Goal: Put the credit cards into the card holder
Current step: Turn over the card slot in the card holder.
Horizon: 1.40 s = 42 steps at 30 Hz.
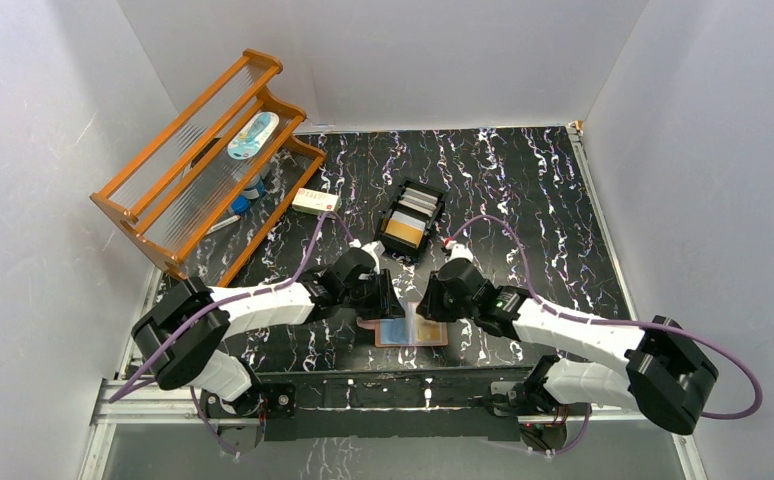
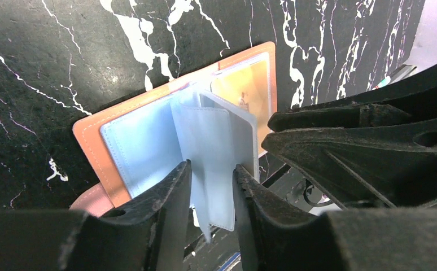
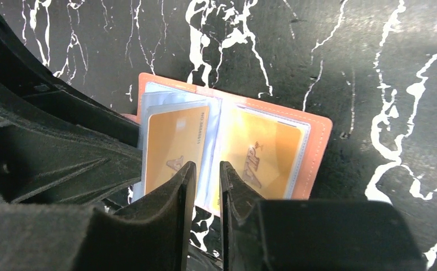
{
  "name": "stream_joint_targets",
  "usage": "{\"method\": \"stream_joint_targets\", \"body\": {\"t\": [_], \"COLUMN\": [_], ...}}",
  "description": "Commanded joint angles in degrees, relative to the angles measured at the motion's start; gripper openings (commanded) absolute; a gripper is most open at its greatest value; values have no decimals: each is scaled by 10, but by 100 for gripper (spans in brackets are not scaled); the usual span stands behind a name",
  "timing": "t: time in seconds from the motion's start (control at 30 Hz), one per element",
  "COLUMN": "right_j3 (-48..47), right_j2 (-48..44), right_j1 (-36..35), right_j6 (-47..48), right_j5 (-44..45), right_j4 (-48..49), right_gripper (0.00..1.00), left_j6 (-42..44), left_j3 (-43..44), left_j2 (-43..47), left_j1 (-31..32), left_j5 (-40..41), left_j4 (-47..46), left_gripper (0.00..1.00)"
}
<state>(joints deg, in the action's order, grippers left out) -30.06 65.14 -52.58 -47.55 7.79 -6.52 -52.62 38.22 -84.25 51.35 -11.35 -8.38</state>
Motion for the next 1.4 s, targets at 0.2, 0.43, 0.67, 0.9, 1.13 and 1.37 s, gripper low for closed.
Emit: {"method": "stream_joint_targets", "body": {"t": [0.2,0.43,0.67,0.9,1.13,1.37], "right_j3": [-23,-29,-32,-53,-122,-244], "right_j2": [-60,-83,-58,-68,-73,48], "right_j1": [-1,-2,-1,-2,9,95], "right_j6": [6,10,18,43,167,333], "right_j5": [17,7,18,54,96,54], "right_j4": [-32,-31,-46,-93,-96,-59], "right_gripper": [38,48,48,46,50,53], "left_j6": [23,22,26,11,3,54], "left_j3": [59,80,92,96,92,77], "left_j2": [-16,-43,-53,-6,128,248], "left_j1": [18,29,34,34,34,33], "left_j5": [20,23,30,113,248,311], "left_j4": [65,71,84,191,290,301], "left_gripper": [37,37,37,37,40,48]}}
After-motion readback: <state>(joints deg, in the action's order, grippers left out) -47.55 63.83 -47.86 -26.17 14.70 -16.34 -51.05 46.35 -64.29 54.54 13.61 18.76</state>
